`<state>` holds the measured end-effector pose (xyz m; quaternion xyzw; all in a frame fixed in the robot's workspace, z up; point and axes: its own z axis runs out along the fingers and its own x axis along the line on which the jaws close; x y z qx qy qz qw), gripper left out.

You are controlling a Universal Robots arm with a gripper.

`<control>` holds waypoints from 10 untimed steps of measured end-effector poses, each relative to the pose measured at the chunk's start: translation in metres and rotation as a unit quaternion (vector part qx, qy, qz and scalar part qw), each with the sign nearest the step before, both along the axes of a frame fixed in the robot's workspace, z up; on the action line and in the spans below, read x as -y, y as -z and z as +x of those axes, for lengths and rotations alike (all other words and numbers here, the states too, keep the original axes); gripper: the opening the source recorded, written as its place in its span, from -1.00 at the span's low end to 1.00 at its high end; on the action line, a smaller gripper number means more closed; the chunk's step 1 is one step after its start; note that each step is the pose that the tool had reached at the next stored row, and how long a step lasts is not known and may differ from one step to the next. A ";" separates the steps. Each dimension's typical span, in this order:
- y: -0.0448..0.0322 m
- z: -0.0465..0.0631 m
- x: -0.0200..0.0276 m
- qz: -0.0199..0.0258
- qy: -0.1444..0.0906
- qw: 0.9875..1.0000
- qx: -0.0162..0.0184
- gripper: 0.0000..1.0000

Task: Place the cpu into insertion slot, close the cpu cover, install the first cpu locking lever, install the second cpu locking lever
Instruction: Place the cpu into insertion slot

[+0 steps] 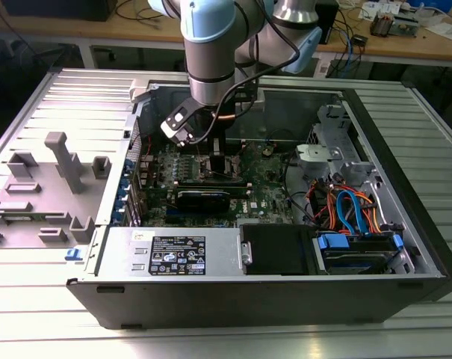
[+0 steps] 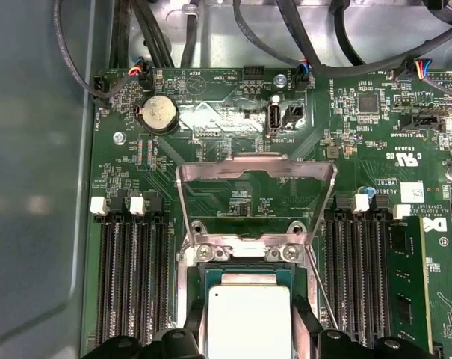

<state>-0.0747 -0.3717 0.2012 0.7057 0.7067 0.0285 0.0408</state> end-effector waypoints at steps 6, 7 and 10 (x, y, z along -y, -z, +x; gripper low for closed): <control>0.0009 0.000 0.0000 0.000 0.000 1.000 0.000 0.09; 0.0011 0.000 0.0000 0.000 0.000 1.000 0.000 0.09; 0.0020 0.000 0.0000 0.000 0.000 1.000 0.000 0.09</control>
